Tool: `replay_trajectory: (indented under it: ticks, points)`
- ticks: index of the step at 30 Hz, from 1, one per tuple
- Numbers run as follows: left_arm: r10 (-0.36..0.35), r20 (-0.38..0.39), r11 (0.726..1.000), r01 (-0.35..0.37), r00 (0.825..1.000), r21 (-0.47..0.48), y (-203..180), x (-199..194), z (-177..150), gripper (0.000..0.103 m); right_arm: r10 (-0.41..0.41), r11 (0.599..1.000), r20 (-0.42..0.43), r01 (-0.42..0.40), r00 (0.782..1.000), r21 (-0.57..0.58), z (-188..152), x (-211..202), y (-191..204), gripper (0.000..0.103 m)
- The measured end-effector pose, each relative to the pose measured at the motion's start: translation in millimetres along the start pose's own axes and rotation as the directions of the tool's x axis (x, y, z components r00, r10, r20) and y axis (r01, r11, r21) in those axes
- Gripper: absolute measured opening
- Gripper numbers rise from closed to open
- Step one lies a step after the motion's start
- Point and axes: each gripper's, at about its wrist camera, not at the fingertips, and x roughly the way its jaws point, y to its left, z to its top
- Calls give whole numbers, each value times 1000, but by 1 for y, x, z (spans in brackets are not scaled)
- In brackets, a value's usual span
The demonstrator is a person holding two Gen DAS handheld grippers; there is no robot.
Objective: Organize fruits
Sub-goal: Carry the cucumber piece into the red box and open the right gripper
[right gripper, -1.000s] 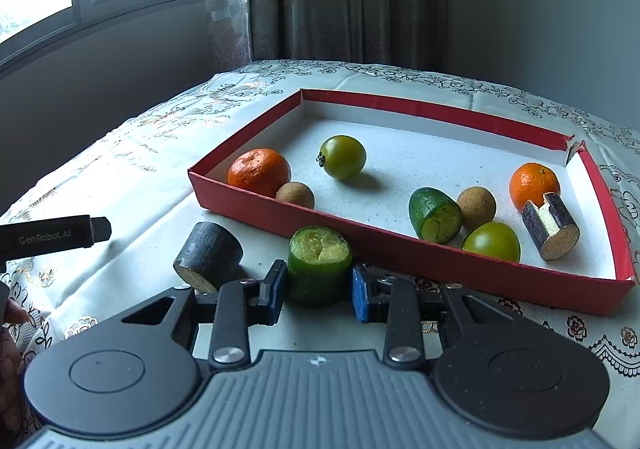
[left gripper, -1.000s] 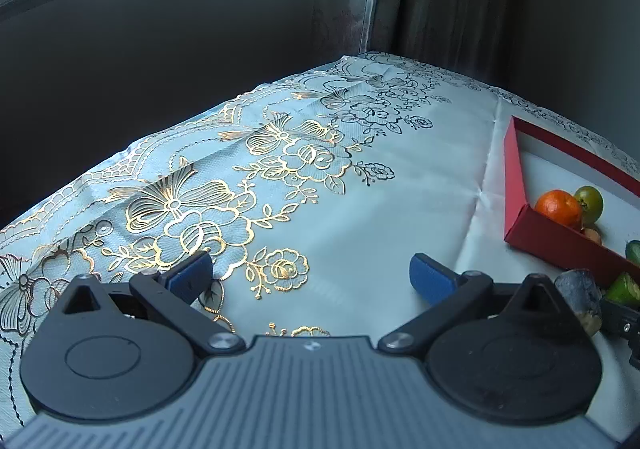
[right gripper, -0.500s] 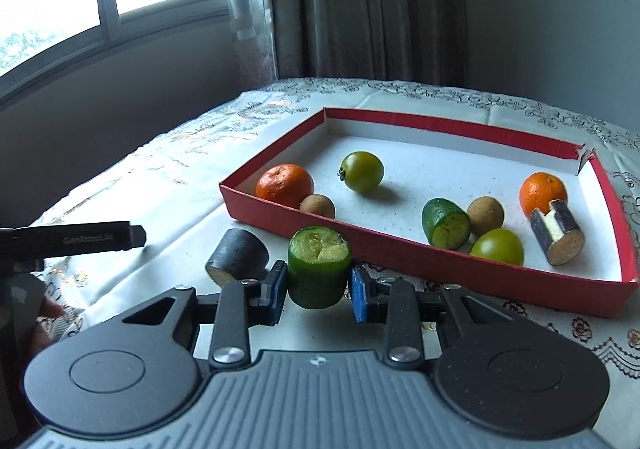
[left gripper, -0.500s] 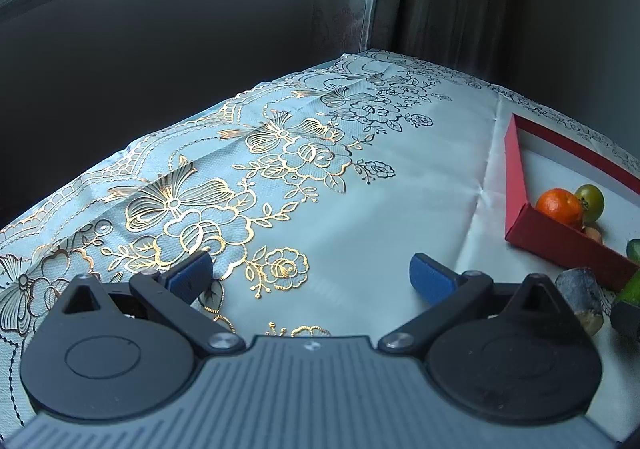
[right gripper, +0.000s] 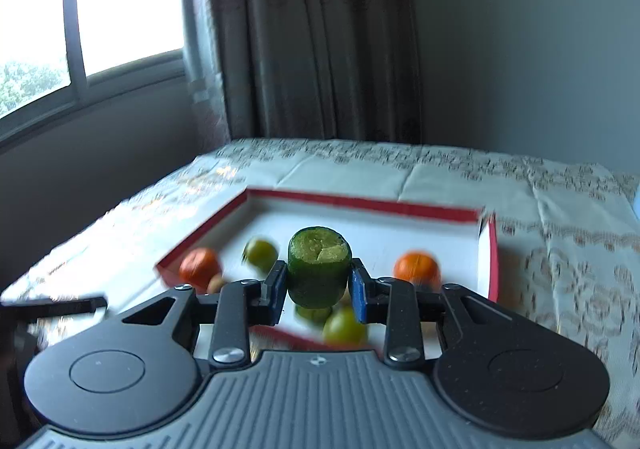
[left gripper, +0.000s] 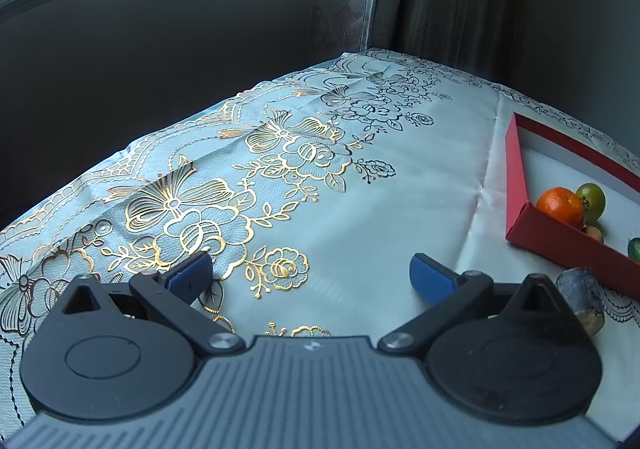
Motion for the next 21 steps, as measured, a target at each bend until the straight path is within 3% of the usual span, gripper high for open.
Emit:
replay_trajectory:
  ticks: [4,10,21]
  points:
    - [1,-1,1000,-1,1000,1,0,0,0,103,15,1000,-41,-15,999,-1,15,32,4,31]
    - [4,-3,1000,-4,1000,3,-1,0,0,103,31,998,-141,-38,990,-51,6,85,26,31]
    - [3,-3,1000,-3,1000,3,-1,0,0,103,-30,994,-183,10,983,-107,-7,122,35,32]
